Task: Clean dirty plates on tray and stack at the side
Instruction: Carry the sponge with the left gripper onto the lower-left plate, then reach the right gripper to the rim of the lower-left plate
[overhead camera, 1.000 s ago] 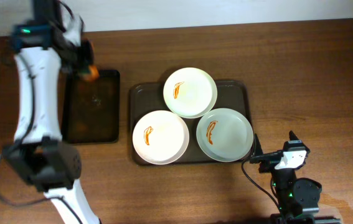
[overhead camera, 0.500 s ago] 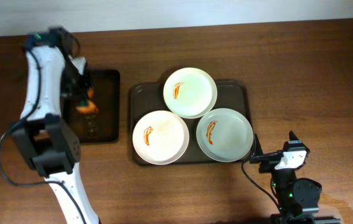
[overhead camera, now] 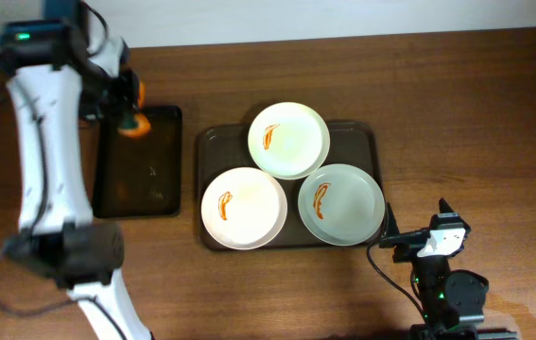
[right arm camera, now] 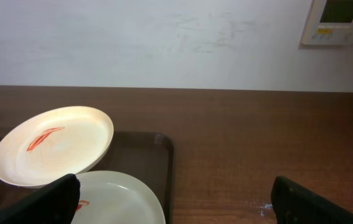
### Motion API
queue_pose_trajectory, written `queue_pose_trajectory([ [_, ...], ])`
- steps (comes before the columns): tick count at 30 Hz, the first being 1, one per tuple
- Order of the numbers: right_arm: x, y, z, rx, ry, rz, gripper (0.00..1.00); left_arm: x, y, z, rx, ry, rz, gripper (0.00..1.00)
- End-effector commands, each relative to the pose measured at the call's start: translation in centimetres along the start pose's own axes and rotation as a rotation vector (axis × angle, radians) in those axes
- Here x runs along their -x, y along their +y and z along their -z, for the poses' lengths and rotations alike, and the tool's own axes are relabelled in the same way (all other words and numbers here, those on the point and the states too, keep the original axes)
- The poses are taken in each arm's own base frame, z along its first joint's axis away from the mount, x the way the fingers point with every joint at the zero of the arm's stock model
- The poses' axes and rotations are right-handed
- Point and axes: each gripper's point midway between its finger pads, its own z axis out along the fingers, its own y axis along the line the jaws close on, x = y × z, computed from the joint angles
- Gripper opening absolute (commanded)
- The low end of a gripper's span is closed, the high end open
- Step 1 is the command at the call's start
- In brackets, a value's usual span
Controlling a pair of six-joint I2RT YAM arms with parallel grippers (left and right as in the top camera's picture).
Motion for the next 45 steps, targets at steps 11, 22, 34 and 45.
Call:
queue_pose_trajectory([
  [11, -0.3, 0.0, 0.0, -0.003, 0.005, 0.006, 0.98, -13.0, -16.9, -10.4, -0.233, 0.3, -0.235, 0.0],
  [22, -0.3, 0.0, 0.0, -0.002, 0.005, 0.006, 0.98, -16.2, -16.1, -19.1, -0.139, 0.279, -0.122, 0.87],
  [34, -0.3, 0.0, 0.0, -0.003, 0.005, 0.006, 0.98, -10.4, -10.3, -2.1, 0.121, 0.06, -0.108, 1.0],
  [45, 2.5, 12.8, 5.9, 0.848, 0.143, -0.548, 0.98, -14.4, -8.2, -6.6, 0.18, 0.221, 0.003, 1.0],
])
